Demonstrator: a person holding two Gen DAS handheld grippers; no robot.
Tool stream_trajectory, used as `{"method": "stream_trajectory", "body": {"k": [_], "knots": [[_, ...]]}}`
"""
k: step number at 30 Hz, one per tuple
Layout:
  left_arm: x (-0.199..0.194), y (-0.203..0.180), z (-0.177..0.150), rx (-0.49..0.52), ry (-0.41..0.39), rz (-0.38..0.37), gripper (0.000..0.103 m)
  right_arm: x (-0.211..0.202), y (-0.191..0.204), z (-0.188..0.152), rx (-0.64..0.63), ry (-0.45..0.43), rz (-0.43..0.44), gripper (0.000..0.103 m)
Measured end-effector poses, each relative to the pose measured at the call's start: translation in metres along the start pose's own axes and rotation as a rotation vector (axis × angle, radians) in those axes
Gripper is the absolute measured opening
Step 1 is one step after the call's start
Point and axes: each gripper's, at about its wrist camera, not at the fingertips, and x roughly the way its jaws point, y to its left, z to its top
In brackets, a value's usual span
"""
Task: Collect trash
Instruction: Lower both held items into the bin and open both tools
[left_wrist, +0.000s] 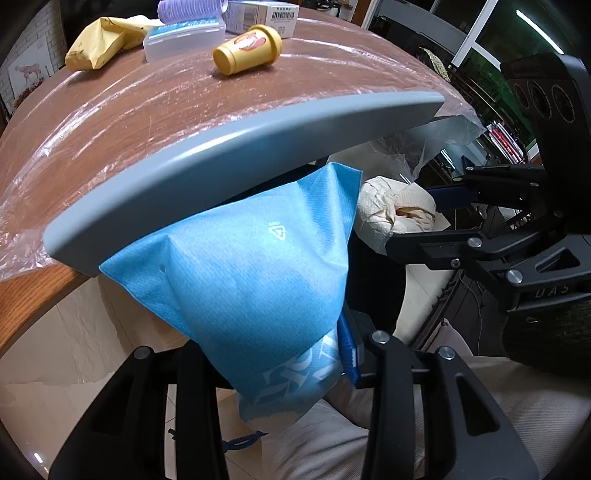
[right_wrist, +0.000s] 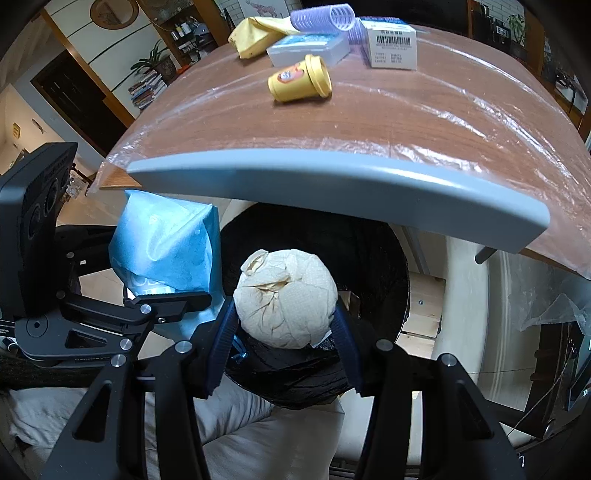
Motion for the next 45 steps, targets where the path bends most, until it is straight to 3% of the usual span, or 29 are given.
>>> {"method": "stream_trajectory", "body": {"k": [40,43,44,45], "knots": [[0.058,-0.010,0.006,0.084,0.090,0.098,0.042,0.059,-0.011,-0.005,0.006,0.108,-0.077,0.050],[0.055,-0.014,0.005,0.102,0.045,0.083,0.054,0.056,-0.010,-0.005,0.014,0.101,-0.073,0.052],[0.053,-0.014,0.005,0.105,0.029,0.076,0.068,0.055,-0.010,-0.005,0.019,0.099,-0.066,0.055],[0.051,-0.014,0.006,0.104,0.012,0.075,0.082,0.054,-0.011,-0.005,0.029,0.099,-0.058,0.064]]}}
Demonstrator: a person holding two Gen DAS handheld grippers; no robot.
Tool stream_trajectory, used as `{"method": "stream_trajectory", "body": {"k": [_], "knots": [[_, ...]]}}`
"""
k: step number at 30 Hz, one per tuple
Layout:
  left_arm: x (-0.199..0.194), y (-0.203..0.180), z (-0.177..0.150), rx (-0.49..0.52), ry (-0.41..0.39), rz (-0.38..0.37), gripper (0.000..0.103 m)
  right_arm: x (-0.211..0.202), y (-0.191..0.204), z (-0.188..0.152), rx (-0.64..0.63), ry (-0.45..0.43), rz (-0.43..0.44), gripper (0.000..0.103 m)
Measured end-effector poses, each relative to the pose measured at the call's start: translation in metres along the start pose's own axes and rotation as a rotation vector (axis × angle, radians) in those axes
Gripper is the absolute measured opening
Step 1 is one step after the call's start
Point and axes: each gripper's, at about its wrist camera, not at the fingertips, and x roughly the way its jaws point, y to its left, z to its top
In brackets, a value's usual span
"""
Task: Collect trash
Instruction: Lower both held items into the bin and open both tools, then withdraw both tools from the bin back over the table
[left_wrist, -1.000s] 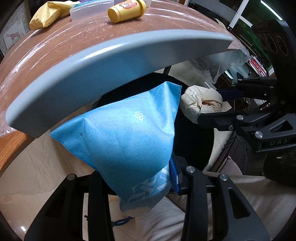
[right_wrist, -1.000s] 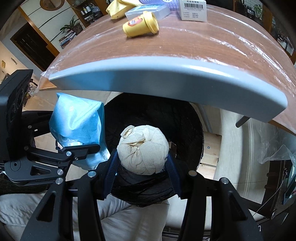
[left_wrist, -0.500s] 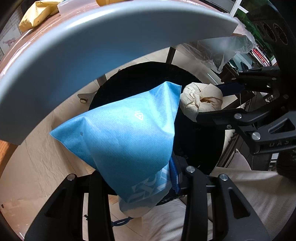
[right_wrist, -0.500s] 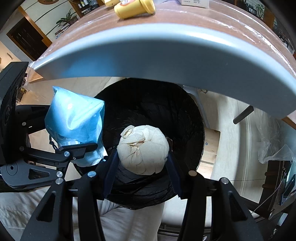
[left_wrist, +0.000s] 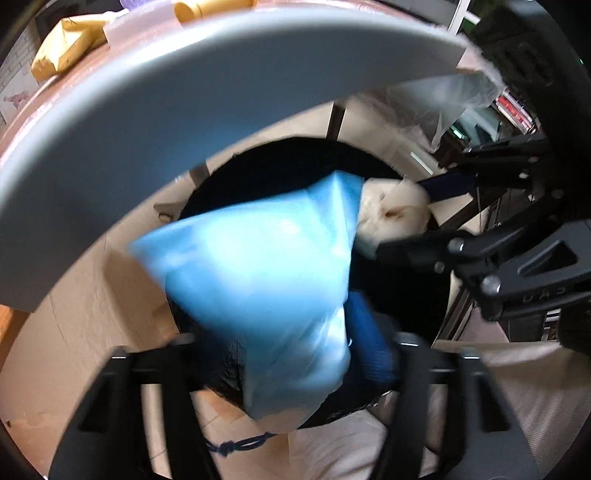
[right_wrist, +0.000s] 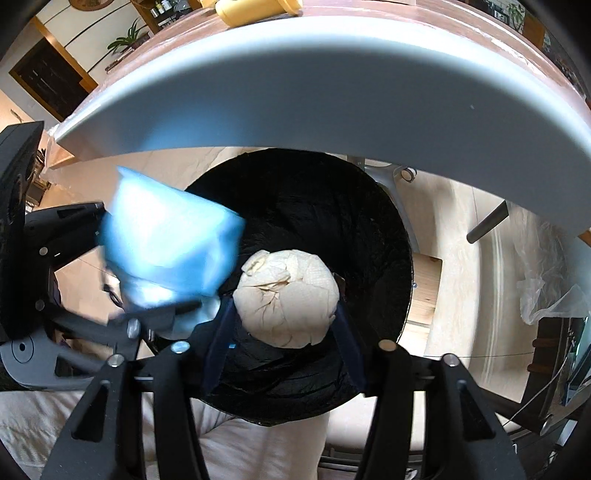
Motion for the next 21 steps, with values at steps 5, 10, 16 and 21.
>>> {"method": "stream_trajectory", "body": {"k": [5,10,16,21], "knots": [[-0.001,0.004,0.002,-0.024,-0.004,0.000,0.085,-0.006,-0.001,-0.003,0.003,-0.009,0.001,0.069],[-0.004,0.006,-0.002,-0.027,0.002,0.005,0.085,-0.018,-0.001,-0.006,0.002,-0.022,-0.013,0.069],[-0.050,0.007,-0.009,-0.042,-0.060,-0.016,0.085,-0.072,0.005,-0.009,-0.009,-0.119,-0.040,0.069],[-0.137,0.011,0.004,-0.032,-0.277,-0.031,0.099,-0.159,0.016,0.007,-0.050,-0.389,-0.084,0.099]]}}
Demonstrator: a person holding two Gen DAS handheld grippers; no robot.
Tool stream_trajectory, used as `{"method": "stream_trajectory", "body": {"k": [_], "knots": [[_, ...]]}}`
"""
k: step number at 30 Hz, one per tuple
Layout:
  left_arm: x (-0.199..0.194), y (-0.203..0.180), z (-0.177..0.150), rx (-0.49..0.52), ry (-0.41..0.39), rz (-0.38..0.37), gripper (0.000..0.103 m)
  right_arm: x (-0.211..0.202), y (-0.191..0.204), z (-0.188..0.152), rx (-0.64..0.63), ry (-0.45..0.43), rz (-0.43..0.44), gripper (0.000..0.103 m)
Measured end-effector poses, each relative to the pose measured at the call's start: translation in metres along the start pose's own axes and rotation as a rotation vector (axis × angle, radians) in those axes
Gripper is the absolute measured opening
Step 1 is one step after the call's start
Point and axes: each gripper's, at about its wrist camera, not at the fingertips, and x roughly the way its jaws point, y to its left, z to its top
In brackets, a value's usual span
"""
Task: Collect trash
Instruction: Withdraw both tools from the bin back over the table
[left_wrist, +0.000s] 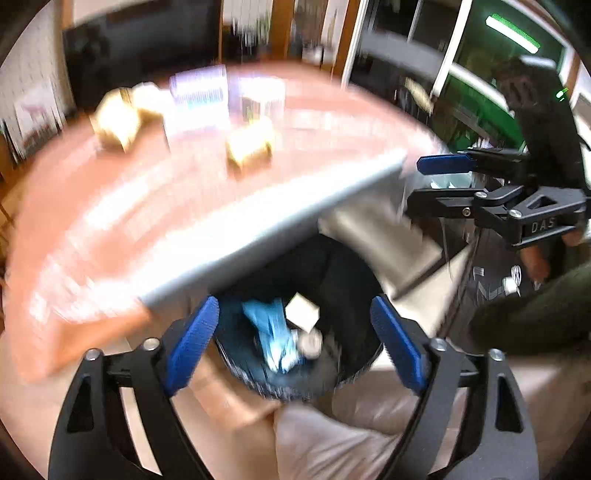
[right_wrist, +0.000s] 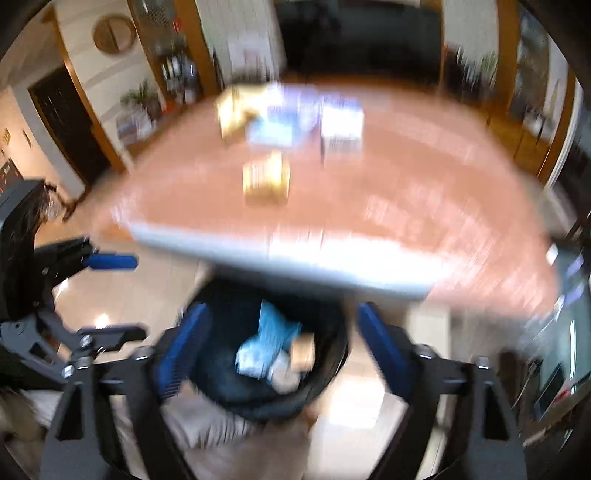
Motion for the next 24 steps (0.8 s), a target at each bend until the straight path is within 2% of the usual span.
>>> {"method": "stream_trajectory", "body": {"k": [2,4,5,8,12,16,22,24], "knots": [[-0.020,0.002,0.016,0.003,-0.109,0.030,0.102,-0.018,-0.001,0.017,-0.004,-0.115,-0.004,0.099],[-0.026,0.007,0.032,-0.009,-0.166,0.058,0.102,-0.021,-0.008,0.039,0.032,-0.163,-0.026,0.099],[-0.023,0.009,0.039,-0.021,-0.170,0.064,0.102,-0.017,-0.015,0.049,0.051,-0.170,-0.037,0.099],[-0.001,0.020,0.061,-0.056,-0.132,0.070,0.102,0.003,-0.026,0.077,0.098,-0.143,-0.057,0.099],[0.029,0.025,0.077,-0.106,-0.091,0.046,0.102,0.032,-0.029,0.111,0.072,-0.119,-0.096,0.099],[0.051,0.022,0.085,-0.110,-0.047,0.070,0.102,0.063,-0.039,0.130,0.065,-0.077,-0.096,0.099],[0.079,0.026,0.091,-0.148,0.014,0.031,0.101,0.108,-0.046,0.146,0.033,-0.004,-0.108,0.099],[0.085,0.027,0.092,-0.169,0.029,0.022,0.093,0.122,-0.050,0.149,0.041,0.019,-0.100,0.099]]}}
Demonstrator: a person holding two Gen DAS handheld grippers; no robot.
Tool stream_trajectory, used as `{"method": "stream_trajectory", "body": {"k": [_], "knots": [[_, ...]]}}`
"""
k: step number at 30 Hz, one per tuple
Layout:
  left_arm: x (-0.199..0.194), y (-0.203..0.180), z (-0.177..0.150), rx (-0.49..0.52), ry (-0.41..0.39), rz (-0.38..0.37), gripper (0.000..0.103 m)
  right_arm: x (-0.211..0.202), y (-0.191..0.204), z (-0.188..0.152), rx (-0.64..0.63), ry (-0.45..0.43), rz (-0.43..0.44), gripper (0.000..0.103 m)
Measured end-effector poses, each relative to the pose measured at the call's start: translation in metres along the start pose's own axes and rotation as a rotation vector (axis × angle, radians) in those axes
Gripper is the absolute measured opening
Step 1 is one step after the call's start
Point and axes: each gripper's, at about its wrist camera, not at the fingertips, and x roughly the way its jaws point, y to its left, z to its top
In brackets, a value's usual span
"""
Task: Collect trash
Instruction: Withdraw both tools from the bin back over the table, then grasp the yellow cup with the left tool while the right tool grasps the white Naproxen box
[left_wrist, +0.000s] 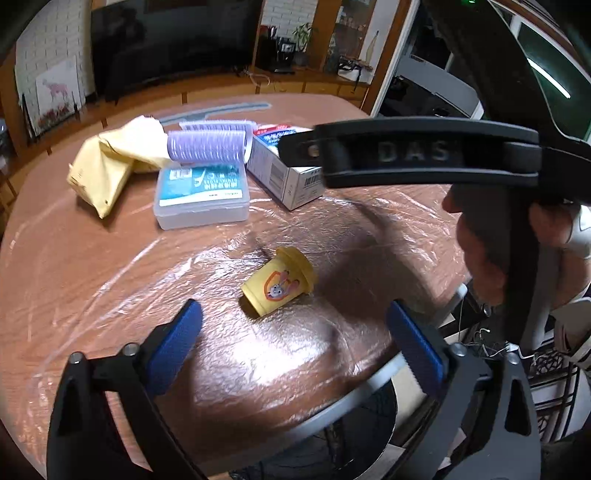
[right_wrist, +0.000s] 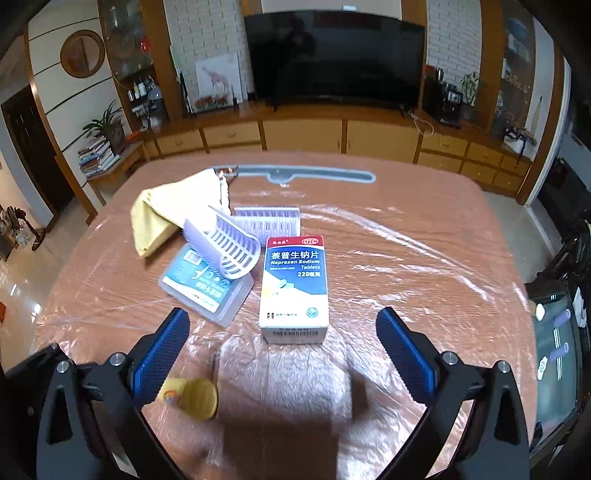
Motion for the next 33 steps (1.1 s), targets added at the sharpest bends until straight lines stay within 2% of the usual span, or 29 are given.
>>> {"method": "stream_trajectory", "body": {"k": [3,11,15,20,23,27,33], "knots": [[0.011,0.005,0.002,-0.053,0.033,-0.032,0.079,0.014,-0.004,0.004,0.015,0.018,0.010,0.099],[0.017,-0.004,0.001,-0.016,0.030,-0.018,0.068,0.038,-0.007,0.005,0.014,0.055,0.035,0.099],[0.022,-0.004,0.001,-0.036,0.044,-0.046,0.059,0.047,-0.006,0.003,0.007,0.076,0.042,0.097],[0.022,0.000,-0.001,-0.052,0.037,-0.067,0.051,0.054,-0.007,-0.002,-0.015,0.091,0.037,0.084],[0.022,0.001,-0.001,-0.051,0.032,-0.070,0.047,0.056,-0.009,-0.006,-0.006,0.106,0.046,0.071],[0.028,0.005,0.009,-0.046,0.028,-0.083,0.047,0.055,-0.016,-0.009,0.018,0.103,0.068,0.051],[0.028,0.013,0.008,-0.049,0.024,-0.089,0.047,0.045,-0.025,-0.013,0.036,0.094,0.089,0.046]]}}
